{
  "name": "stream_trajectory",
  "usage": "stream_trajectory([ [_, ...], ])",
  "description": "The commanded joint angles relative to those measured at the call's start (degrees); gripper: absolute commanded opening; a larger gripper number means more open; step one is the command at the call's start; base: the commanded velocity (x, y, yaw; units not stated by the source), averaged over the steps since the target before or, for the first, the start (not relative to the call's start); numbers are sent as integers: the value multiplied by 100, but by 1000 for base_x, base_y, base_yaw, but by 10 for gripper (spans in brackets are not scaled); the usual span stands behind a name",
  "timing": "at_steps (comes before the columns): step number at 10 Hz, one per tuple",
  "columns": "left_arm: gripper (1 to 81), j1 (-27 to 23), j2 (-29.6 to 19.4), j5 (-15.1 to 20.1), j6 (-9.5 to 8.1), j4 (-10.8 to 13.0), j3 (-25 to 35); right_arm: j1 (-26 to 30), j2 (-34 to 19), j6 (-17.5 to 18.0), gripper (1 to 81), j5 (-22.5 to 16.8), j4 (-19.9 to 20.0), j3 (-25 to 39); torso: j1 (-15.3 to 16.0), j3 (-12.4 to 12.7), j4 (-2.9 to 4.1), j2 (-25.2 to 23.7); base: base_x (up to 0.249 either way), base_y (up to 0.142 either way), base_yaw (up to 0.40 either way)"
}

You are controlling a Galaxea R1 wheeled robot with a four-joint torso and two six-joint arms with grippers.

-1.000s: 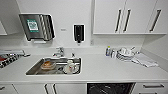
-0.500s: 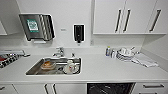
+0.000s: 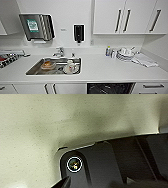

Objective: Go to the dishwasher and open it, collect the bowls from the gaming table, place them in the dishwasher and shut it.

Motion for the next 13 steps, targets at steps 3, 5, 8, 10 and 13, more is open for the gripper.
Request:
stream_trajectory([
  [3,811,-70,739,303,-2,-132,-936,154,390,2,811,-285,-147,-563,-2,0,0,0,0,0,0],
  [5,811,-70,897,303,-11,-158,-1112,120,452,19,811,-276,-147,-642,-2,0,0,0,0,0,0],
  [8,811,-70,950,303,-20,-246,-1182,119,469,28,811,-285,-138,-633,-2,2,0,0,0,0,0],
  [10,811,-70,1012,303,-11,-237,-1191,119,504,19,811,-294,-138,-633,-373,2,0,575,0,0,0],
  [13,811,-70,1039,303,-11,-237,-1191,145,566,10,811,-285,-147,-625,-618,2,0,949,0,0,0],
])
